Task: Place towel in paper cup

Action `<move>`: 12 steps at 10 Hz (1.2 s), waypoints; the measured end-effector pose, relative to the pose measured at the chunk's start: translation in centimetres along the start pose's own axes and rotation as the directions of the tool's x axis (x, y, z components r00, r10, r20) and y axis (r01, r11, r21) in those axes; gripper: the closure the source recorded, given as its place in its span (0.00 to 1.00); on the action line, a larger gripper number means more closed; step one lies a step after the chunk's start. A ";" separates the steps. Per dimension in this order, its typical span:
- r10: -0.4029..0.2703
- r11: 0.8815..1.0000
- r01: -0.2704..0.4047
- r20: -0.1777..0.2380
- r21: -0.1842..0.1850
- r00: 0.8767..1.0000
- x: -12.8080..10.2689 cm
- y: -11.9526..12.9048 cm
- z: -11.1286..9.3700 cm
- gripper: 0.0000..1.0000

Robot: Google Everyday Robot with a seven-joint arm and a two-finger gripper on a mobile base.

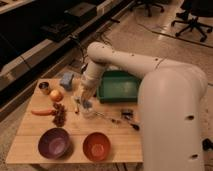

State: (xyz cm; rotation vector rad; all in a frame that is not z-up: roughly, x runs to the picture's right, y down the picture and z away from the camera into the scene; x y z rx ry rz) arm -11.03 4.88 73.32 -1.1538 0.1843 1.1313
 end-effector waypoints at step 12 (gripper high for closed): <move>-0.010 1.000 0.010 -0.007 -0.008 1.000 -0.1 -0.7 1.2 0.20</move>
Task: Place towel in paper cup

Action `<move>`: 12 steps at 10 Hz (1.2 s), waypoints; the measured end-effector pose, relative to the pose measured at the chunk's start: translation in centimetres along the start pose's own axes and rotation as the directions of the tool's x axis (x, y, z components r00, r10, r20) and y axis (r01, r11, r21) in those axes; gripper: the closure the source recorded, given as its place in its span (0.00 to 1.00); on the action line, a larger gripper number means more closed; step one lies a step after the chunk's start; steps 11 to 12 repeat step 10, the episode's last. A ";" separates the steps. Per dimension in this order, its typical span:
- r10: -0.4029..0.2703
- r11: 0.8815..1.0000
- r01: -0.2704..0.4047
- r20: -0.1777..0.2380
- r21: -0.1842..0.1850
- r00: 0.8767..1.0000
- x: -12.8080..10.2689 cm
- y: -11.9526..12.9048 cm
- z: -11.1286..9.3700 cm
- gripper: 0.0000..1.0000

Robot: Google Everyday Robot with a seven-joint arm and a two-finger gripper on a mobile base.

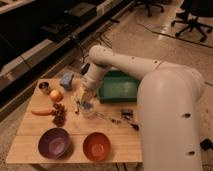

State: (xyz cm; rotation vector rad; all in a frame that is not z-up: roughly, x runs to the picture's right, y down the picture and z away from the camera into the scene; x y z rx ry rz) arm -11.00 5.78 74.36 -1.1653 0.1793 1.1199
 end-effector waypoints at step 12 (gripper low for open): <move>0.053 0.998 -0.055 0.083 0.016 0.995 1.9 -0.4 -1.7 0.20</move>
